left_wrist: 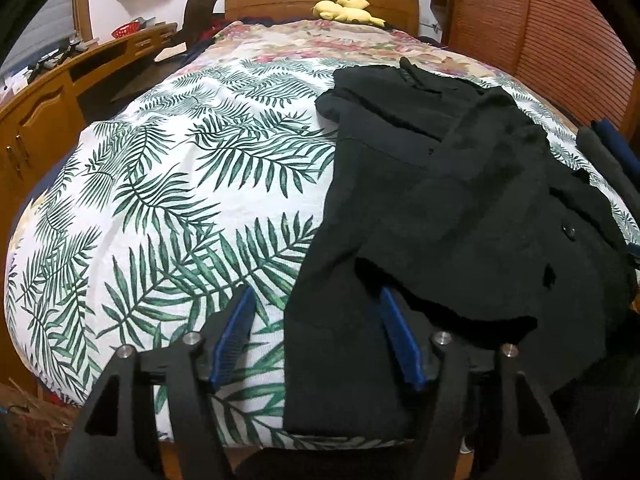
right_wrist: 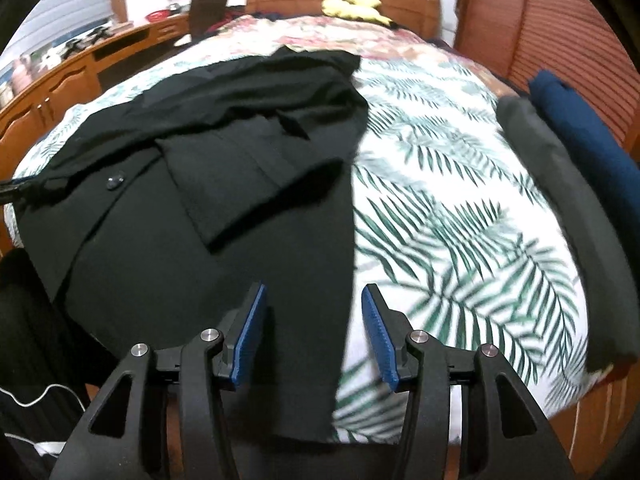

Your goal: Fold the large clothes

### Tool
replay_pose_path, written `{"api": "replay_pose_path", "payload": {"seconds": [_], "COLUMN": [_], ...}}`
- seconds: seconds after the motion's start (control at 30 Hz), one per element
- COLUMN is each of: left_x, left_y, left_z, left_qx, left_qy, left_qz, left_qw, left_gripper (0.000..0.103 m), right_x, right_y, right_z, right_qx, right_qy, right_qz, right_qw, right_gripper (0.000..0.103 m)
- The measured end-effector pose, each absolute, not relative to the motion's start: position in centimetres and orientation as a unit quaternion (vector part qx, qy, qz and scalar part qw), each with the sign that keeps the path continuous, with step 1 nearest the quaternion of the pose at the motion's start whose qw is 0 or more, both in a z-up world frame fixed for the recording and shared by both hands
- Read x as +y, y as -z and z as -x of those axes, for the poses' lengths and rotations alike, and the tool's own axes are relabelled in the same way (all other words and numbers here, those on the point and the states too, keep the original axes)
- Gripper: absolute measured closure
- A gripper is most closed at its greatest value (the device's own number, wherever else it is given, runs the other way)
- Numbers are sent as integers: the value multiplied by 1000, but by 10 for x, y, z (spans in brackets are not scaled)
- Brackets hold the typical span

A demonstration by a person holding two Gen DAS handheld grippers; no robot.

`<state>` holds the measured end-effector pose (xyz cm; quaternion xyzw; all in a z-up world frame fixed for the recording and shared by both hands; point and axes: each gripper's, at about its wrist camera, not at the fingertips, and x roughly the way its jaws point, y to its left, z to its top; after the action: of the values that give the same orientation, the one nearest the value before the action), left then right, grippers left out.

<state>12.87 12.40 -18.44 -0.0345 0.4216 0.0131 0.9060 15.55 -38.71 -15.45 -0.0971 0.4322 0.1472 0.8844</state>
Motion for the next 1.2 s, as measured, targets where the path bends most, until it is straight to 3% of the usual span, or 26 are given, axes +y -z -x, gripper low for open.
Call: {"api": "replay_pose_path", "payload": {"seconds": [0.2, 0.43, 0.53, 0.77, 0.87, 1.03, 1.2], "left_x": [119, 114, 114, 113, 115, 121, 118], "left_y": [180, 177, 177, 177, 176, 169, 157], "left_z": [-112, -93, -89, -82, -82, -82, -81], "left_qx": [415, 408, 408, 405, 398, 386, 373], "left_qy": [8, 35, 44, 57, 55, 49, 43], "left_qz": [37, 42, 50, 59, 66, 86, 80], "left_qw": [909, 911, 911, 911, 913, 917, 924], "left_gripper": [39, 55, 56, 56, 65, 87, 94], "right_x": [-387, -371, -371, -358, -357, -359, -364], "right_y": [160, 159, 152, 150, 152, 156, 157], "right_z": [-150, -148, -145, -145, -145, -145, -148], "right_qx": [439, 443, 438, 442, 444, 449, 452], "right_qy": [-158, -203, -229, -212, -206, -196, -188], "right_qz": [91, 70, 26, 49, 59, 76, 85], "right_qw": [880, 871, 869, 870, 870, 868, 868], "right_gripper": [51, 50, 50, 50, 50, 62, 83]}}
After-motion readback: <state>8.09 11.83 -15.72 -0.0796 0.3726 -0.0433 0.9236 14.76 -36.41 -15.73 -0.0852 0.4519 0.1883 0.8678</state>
